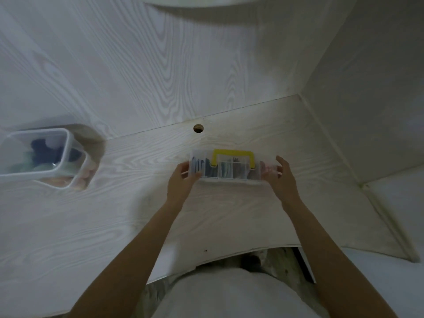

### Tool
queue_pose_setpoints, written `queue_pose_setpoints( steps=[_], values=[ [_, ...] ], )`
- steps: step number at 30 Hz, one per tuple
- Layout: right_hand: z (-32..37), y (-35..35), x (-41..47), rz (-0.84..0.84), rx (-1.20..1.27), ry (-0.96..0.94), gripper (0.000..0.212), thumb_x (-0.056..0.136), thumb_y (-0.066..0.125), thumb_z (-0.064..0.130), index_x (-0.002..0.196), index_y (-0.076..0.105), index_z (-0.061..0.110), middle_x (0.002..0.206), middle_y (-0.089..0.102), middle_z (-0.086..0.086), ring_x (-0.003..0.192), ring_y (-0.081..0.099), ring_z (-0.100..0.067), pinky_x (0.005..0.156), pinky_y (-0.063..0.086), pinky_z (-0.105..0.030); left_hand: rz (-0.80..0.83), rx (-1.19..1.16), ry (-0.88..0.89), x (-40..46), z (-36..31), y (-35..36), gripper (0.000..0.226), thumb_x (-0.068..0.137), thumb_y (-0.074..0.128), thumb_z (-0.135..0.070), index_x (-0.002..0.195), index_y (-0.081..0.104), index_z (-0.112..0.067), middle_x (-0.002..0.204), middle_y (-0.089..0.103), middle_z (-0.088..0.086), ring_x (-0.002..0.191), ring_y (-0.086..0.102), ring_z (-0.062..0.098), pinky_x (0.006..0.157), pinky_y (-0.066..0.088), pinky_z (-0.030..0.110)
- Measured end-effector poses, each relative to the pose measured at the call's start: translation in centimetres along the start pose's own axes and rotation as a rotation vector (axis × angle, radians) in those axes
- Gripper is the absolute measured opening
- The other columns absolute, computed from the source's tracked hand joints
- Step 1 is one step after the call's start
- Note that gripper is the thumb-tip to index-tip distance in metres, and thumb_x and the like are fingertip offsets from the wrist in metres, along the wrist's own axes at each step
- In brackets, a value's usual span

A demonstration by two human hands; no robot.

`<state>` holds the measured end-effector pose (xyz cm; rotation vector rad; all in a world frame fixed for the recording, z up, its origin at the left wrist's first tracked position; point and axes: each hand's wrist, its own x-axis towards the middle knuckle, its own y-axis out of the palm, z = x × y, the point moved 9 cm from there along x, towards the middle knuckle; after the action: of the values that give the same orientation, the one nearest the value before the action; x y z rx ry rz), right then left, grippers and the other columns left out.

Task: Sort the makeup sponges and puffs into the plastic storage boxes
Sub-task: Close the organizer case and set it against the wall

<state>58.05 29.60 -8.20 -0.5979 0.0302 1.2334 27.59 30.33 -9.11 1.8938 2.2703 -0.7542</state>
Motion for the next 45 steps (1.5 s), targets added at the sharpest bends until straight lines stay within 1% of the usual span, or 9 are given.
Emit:
queue_pose_setpoints(
  steps=[4,7,10,14,18,25,29,41,45],
  values=[
    [-1.5,-4.7,-0.4,-0.094,-0.047,-0.048,0.074,0.081,0.072,0.012,0.142,0.031,0.004,0.087,0.053,-0.005,0.101,0.058,-0.035,0.087,0.044,-0.043,0.111,-0.032,0.061,-0.1,-3.1,5.1,0.035,0.082,0.070,-0.020,0.114,0.057,-0.025,0.110,0.063,0.001,0.094,0.059,0.014,0.082,0.049,0.030],
    [-3.3,-8.1,0.5,-0.033,-0.192,-0.120,0.094,0.069,0.080,0.028,0.144,0.029,0.006,0.113,0.061,-0.011,0.115,0.053,-0.031,0.102,0.037,-0.043,0.184,0.043,0.102,1.1,-5.8,10.2,0.041,0.083,0.069,-0.026,0.121,0.056,-0.025,0.113,0.059,0.000,0.091,0.058,0.013,0.080,0.049,0.030],
    [-3.5,-12.0,2.0,-0.053,-0.493,-0.127,0.079,0.073,0.078,0.031,0.139,0.040,0.009,0.144,0.033,-0.022,0.126,0.041,-0.035,0.102,0.034,-0.036,0.242,0.163,0.059,3.1,-7.2,15.3,0.056,0.084,0.066,-0.033,0.136,0.046,-0.024,0.113,0.051,0.002,0.099,0.054,0.018,0.089,0.048,0.038],
    [0.2,-14.7,4.7,-0.117,-0.836,-0.581,0.052,0.071,0.070,0.049,0.103,0.056,0.010,0.140,0.040,-0.026,0.124,0.045,-0.044,0.092,0.045,-0.049,0.211,0.158,0.037,5.8,-9.3,20.2,0.052,0.085,0.067,-0.024,0.133,0.051,-0.018,0.105,0.058,0.010,0.091,0.061,0.022,0.090,0.051,0.038],
    [0.4,-13.4,7.1,0.028,-0.881,-0.799,0.043,0.088,0.045,0.047,0.115,0.057,0.016,0.127,0.059,-0.010,0.122,0.052,-0.032,0.095,0.046,-0.046,0.213,0.076,0.054,6.8,-13.2,25.0,0.057,0.085,0.067,-0.021,0.137,0.042,-0.018,0.130,0.052,0.008,0.114,0.053,0.022,0.088,0.043,0.027],
    [1.6,-13.5,11.8,-0.167,-0.877,-0.582,0.047,0.091,0.039,0.048,0.121,0.061,0.018,0.127,0.060,-0.008,0.116,0.054,-0.031,0.095,0.042,-0.040,0.329,0.024,-0.016,5.3,-13.9,33.4,0.059,0.092,0.056,-0.019,0.145,0.030,-0.014,0.147,0.036,0.003,0.129,0.040,0.018,0.099,0.031,0.022],
    [2.7,-12.6,15.2,-0.119,-0.886,-0.530,0.052,0.090,0.035,0.048,0.123,0.060,0.017,0.129,0.059,-0.010,0.119,0.053,-0.032,0.096,0.044,-0.043,0.369,-0.121,-0.052,5.6,-14.0,35.3,0.057,0.096,0.049,-0.025,0.147,0.025,-0.024,0.148,0.036,-0.003,0.131,0.038,0.016,0.112,0.029,0.038],
    [3.4,-11.6,16.9,0.015,-0.893,-0.453,0.049,0.092,0.052,0.030,0.137,0.044,0.010,0.152,0.027,-0.016,0.140,0.017,-0.038,0.113,0.009,-0.050,0.369,0.001,0.023,6.2,-14.9,33.8,0.043,0.098,0.043,-0.024,0.141,0.036,-0.022,0.132,0.052,0.000,0.114,0.054,0.019,0.099,0.038,0.032],
    [6.0,-10.1,13.8,-0.060,-0.985,-0.534,0.033,0.079,0.061,0.017,0.110,0.063,0.005,0.138,0.042,-0.027,0.129,0.034,-0.048,0.103,0.022,-0.065,0.232,0.161,0.090,4.5,-12.7,27.0,0.037,0.094,0.052,-0.026,0.130,0.048,-0.021,0.114,0.065,0.002,0.098,0.063,0.019,0.086,0.047,0.030]
  ],
)
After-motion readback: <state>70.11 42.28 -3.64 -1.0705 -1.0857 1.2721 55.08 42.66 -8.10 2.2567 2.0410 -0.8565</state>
